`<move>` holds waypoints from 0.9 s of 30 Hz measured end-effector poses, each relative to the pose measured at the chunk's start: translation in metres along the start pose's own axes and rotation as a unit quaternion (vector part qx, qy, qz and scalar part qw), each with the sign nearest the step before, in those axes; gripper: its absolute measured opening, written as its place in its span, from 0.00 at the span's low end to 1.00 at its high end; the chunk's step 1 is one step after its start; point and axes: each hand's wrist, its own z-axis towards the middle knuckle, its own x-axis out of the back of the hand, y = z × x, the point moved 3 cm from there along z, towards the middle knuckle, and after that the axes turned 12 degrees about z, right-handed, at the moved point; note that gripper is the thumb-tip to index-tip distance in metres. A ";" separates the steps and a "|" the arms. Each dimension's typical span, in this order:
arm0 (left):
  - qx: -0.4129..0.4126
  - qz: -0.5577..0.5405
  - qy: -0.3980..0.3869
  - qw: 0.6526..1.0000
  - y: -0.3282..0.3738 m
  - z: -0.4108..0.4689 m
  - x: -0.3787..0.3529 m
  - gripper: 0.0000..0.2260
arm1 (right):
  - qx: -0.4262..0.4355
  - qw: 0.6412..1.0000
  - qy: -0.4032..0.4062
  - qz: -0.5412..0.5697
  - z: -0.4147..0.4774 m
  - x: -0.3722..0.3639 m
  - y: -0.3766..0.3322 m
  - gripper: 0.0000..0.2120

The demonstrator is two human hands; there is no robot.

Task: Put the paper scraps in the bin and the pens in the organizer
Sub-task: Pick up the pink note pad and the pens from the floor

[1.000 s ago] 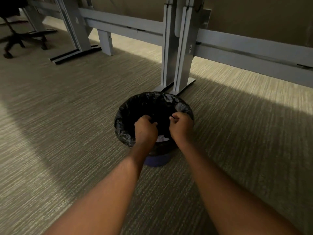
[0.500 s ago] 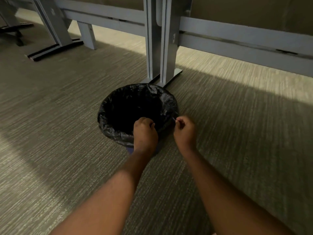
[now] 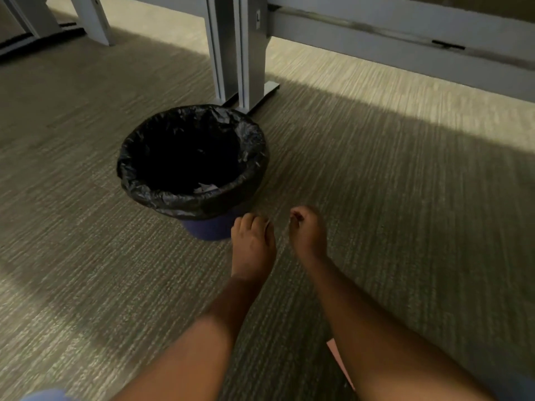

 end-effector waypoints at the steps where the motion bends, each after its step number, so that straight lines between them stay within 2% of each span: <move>1: 0.004 -0.003 -0.015 1.000 0.001 -0.007 -0.007 0.05 | -0.014 1.000 0.000 -0.004 -0.004 0.003 0.008 0.11; 8: 0.035 -0.011 -0.138 0.990 0.007 -0.050 -0.051 0.09 | -0.077 0.996 -0.007 -0.051 -0.041 0.018 0.062 0.12; 13: 0.071 0.007 -0.248 0.966 0.017 -0.085 -0.076 0.15 | -0.122 0.989 -0.031 -0.077 -0.072 0.031 0.098 0.14; 16: 0.091 0.038 -0.338 0.936 0.026 -0.110 -0.093 0.18 | -0.163 0.982 -0.036 -0.084 -0.091 0.045 0.122 0.15; 19: 0.118 0.022 -0.419 0.900 0.033 -0.139 -0.107 0.20 | -0.198 0.975 -0.022 -0.096 -0.109 0.062 0.141 0.16; 22: 0.108 -0.004 -0.498 0.860 0.046 -0.172 -0.119 0.21 | -0.223 0.967 0.000 -0.123 -0.128 0.081 0.153 0.15; 27: 0.134 -0.033 -0.549 0.824 0.062 -0.206 -0.126 0.19 | -0.253 0.949 0.020 -0.186 -0.156 0.114 0.178 0.11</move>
